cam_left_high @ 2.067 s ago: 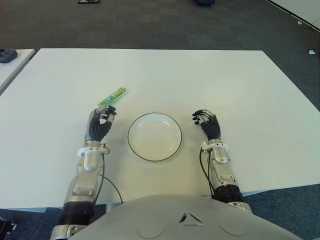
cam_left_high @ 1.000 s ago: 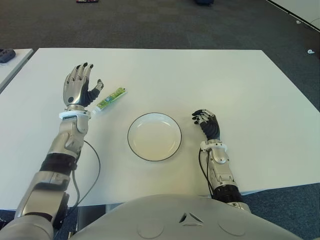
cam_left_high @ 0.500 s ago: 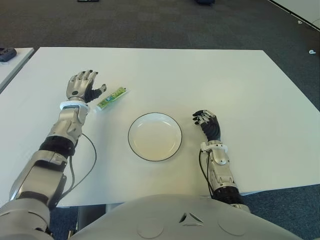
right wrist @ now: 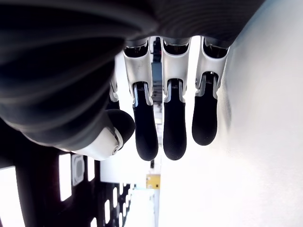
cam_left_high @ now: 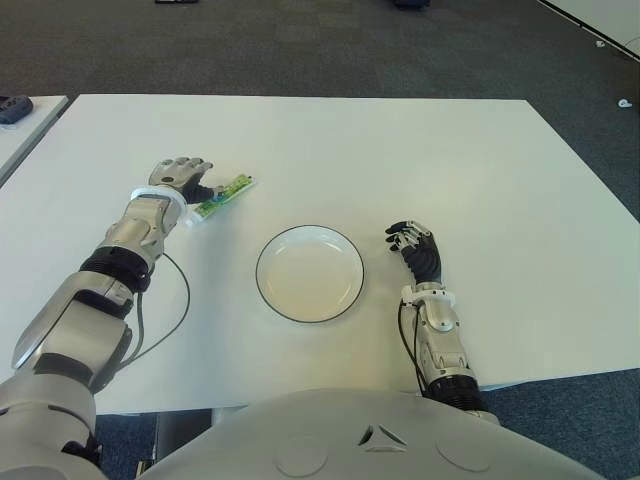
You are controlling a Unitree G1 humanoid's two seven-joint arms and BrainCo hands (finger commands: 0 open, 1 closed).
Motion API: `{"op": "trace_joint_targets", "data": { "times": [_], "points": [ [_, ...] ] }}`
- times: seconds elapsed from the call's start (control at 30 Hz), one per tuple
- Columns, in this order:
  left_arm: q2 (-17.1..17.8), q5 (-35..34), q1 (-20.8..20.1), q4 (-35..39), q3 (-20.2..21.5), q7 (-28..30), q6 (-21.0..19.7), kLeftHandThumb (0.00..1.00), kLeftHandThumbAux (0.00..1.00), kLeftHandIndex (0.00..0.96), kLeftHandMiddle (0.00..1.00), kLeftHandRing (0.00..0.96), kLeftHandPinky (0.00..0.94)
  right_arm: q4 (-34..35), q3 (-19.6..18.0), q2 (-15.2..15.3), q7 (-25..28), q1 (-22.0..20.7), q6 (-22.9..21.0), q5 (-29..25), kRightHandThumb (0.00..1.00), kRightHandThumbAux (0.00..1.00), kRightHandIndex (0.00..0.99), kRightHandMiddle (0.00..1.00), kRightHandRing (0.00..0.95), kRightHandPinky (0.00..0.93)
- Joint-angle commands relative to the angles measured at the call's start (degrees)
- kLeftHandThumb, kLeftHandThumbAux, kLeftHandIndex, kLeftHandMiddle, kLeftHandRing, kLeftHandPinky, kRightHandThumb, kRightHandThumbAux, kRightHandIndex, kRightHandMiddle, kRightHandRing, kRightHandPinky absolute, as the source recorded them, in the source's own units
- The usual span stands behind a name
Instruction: Put the toothpaste on the table into the plate.
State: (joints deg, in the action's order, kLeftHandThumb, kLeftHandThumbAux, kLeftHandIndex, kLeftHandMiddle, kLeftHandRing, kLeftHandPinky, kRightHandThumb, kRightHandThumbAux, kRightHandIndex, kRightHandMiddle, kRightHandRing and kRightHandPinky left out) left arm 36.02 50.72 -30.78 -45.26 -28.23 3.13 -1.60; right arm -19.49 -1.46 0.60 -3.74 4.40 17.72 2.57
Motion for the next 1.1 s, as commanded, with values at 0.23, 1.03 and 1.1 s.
{"op": "trace_joint_targets", "data": {
  "times": [0.23, 1.03, 1.1],
  "points": [
    [0.7, 1.8, -1.0, 1.4, -4.2, 7.1, -0.1, 0.433, 0.165, 0.0, 0.0, 0.0, 0.0, 0.4, -0.1, -0.3, 0.1, 1.4, -2.3, -0.3, 0.708, 0.73, 0.431, 0.479, 0.494, 0.522],
    [1.6, 0.6, 0.3, 6.2, -6.3, 14.6, 3.3, 0.461, 0.196, 0.0, 0.0, 0.0, 0.0, 1.8, -0.4, -0.2, -0.2, 1.9, -4.5, -0.4, 0.709, 0.73, 0.431, 0.475, 0.491, 0.523],
    [2.0, 0.2, 1.0, 8.6, -5.9, 16.7, 2.5, 0.47, 0.203, 0.0, 0.0, 0.0, 0.0, 1.9, -0.4, -0.2, -0.2, 1.9, -4.6, -0.3, 0.709, 0.73, 0.431, 0.475, 0.491, 0.521]
  ]
}}
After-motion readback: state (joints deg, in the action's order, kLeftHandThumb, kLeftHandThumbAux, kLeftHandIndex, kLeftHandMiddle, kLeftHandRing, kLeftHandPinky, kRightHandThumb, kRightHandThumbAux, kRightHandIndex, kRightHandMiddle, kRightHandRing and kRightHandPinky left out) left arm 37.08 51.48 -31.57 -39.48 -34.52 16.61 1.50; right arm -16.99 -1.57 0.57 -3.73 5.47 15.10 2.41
